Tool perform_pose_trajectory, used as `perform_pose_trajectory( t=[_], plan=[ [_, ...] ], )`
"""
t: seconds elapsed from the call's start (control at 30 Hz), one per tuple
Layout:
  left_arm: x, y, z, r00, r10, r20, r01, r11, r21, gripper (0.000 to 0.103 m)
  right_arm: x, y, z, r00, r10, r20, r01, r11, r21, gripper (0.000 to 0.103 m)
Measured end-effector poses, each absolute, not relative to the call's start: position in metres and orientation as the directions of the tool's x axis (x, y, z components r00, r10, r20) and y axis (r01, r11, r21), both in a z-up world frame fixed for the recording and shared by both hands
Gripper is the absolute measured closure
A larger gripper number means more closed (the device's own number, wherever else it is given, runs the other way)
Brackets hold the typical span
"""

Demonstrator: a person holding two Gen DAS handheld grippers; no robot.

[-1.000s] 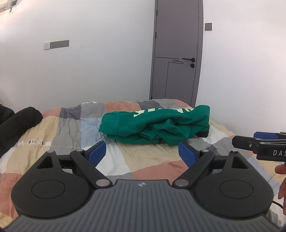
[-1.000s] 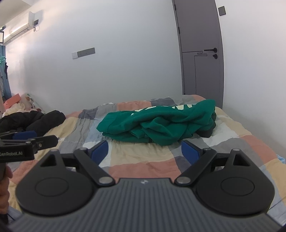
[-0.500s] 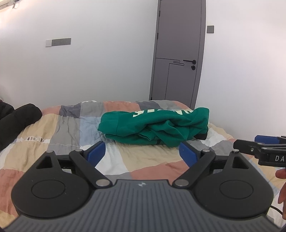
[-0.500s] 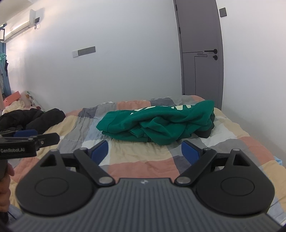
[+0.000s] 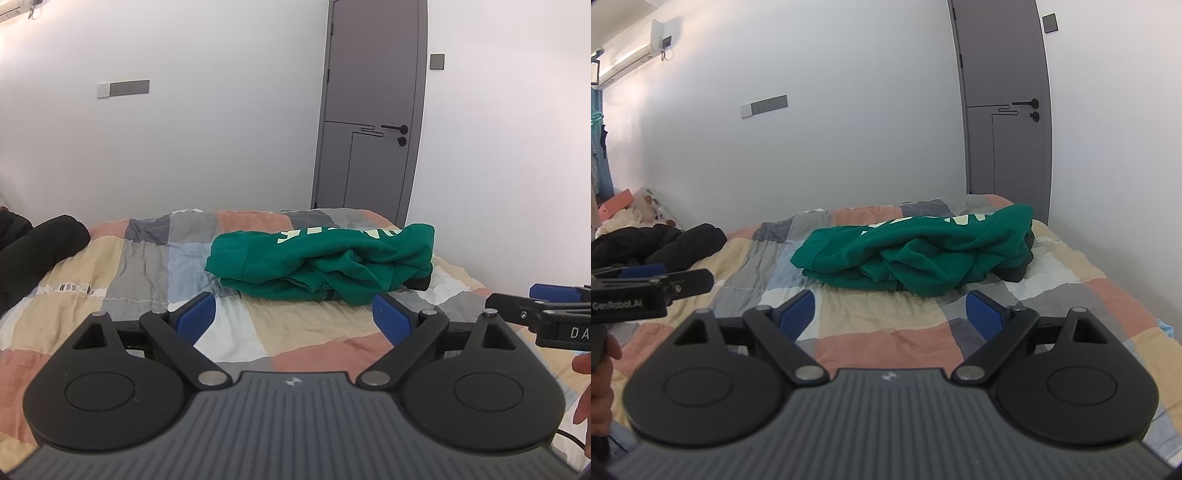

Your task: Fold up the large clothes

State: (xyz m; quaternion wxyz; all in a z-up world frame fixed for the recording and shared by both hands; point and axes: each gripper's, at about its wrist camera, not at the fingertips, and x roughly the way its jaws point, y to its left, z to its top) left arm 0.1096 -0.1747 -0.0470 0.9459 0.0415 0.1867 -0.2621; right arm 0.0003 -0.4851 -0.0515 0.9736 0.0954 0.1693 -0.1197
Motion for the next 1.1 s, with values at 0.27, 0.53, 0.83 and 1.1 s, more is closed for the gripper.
perform_pose_trajectory(
  t=[0.27, 0.53, 0.83, 1.1],
  plan=[
    [0.1100, -0.1739, -0.0469, 0.803, -0.464, -0.374, 0.494, 0.869, -0.018, 0.008, -0.0028, -0.4842, -0.0507, 0.916, -0.211, -0.341, 0.271, 0.953, 0.138, 0.013],
    [0.1117, -0.1726, -0.0476, 0.801, -0.465, -0.377, 0.491, 0.870, -0.030, 0.001, 0.0024, -0.4850, -0.0519, 0.912, -0.211, -0.352, 0.274, 0.952, 0.139, 0.013],
    [0.1133, -0.1709, -0.0459, 0.804, -0.458, -0.378, 0.480, 0.876, -0.040, 0.000, 0.0023, -0.4879, -0.0498, 0.904, -0.272, -0.330, 0.328, 0.936, 0.128, 0.010],
    [0.1091, -0.1746, -0.0454, 0.814, -0.442, -0.376, 0.467, 0.884, -0.028, 0.000, 0.0052, -0.4842, -0.0526, 0.910, -0.227, -0.347, 0.288, 0.948, 0.136, 0.010]
  ],
)
